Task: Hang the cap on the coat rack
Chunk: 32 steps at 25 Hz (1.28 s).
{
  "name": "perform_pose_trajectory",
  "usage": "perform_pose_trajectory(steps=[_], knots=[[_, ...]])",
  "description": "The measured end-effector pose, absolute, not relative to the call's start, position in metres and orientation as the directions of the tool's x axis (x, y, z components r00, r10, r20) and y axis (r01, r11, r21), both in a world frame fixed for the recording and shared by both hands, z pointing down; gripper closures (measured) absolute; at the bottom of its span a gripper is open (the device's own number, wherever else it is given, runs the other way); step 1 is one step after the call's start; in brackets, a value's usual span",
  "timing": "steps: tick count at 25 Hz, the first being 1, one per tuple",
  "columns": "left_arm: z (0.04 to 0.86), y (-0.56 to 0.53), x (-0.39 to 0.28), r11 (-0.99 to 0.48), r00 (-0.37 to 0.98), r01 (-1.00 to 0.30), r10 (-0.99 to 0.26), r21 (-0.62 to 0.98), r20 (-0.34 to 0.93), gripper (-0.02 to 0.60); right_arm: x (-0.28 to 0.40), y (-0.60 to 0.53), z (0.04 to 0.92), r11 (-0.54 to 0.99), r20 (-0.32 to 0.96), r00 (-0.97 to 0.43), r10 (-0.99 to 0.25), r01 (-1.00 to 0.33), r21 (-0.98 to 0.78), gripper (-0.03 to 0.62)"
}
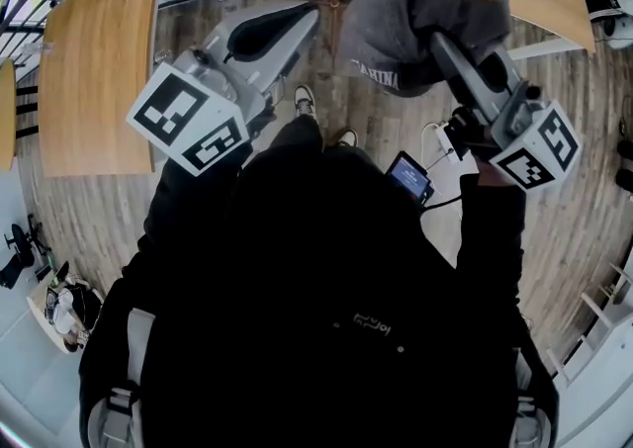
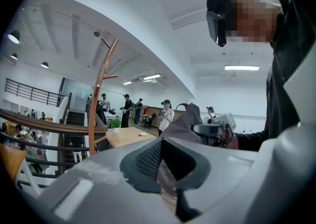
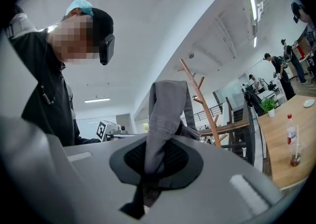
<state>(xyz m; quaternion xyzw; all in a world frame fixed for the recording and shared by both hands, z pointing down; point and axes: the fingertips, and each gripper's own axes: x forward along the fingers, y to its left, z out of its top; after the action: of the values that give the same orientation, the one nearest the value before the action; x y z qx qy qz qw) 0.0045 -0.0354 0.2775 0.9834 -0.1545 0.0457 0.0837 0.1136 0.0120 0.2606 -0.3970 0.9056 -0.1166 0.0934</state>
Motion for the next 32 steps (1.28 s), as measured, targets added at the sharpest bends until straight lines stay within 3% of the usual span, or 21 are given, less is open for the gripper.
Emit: perform_pose_trajectory(steps=[8,13,19,25,32], knots=[[0.273,-0.104,0.058,-0.944,0.968,-0.247,-0.249,0.219,0.018,0.578,0.160,-0.036,0.270,0.659,-0.056,-0.670,-0.741,-0.707,-0.256,0.563],[0.260,-0.115,0.066,-0.966,0.980,-0.191,-0.197,0.174,-0.017,0.578,0.159,-0.033,0.256,0.690,-0.067,-0.693,-0.718,-0.697,-0.196,0.563],[0.224,-0.135,0.054,-0.969,0.966,-0.220,-0.232,0.108,-0.115,0.578,0.129,-0.037,0.232,0.769,-0.057,-0.768,-0.638,-0.631,-0.103,0.563],[0.216,-0.149,0.055,-0.968,0.966,-0.237,-0.244,0.088,-0.082,0.578,0.116,-0.054,0.216,0.806,-0.048,-0.806,-0.590,-0.585,-0.088,0.563],[0.247,-0.250,0.033,-0.960,0.965,-0.251,-0.258,0.121,-0.045,0.578,0.097,-0.151,0.234,0.836,0.006,-0.841,-0.542,-0.540,-0.098,0.563]])
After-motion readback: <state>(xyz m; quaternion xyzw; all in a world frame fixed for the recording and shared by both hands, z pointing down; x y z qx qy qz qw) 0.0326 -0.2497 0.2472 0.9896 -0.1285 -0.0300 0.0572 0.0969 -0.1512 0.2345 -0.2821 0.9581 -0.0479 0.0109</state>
